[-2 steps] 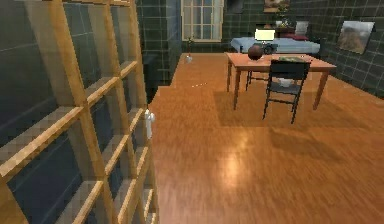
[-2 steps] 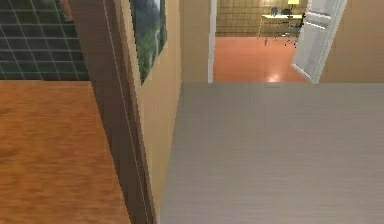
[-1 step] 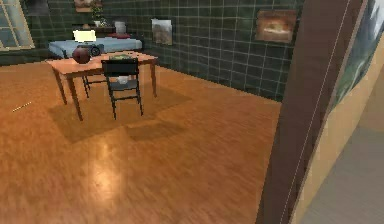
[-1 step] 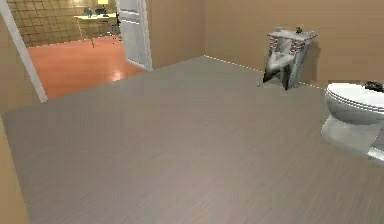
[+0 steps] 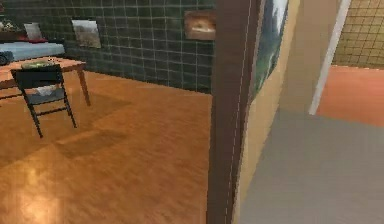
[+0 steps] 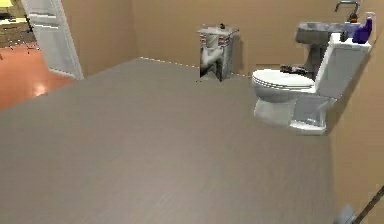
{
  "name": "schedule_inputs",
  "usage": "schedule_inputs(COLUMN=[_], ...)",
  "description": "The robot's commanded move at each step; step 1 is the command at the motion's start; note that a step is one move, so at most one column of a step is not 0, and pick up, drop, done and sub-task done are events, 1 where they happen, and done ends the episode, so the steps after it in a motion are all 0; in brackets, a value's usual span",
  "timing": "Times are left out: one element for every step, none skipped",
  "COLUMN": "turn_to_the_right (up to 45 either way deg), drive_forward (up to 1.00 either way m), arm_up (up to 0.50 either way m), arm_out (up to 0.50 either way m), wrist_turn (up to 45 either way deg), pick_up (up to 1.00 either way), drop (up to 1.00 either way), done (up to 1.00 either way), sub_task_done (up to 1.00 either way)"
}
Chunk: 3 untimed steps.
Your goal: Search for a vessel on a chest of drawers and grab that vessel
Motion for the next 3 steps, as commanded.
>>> schedule_inputs(turn_to_the_right=[0.0, -45.0, -42.0], drive_forward=[0.30, 0.00, 0.00], arm_up=[0.00, 0.00, 0.00], arm_out=[0.00, 0.00, 0.00], wrist_turn=[0.0, 0.0, 0.0], pick_up=[0.00, 0.00, 0.00], drop=[0.00, 0.00, 0.00], done=[0.00, 0.00, 0.00], sub_task_done=[0.00, 0.00, 0.00])
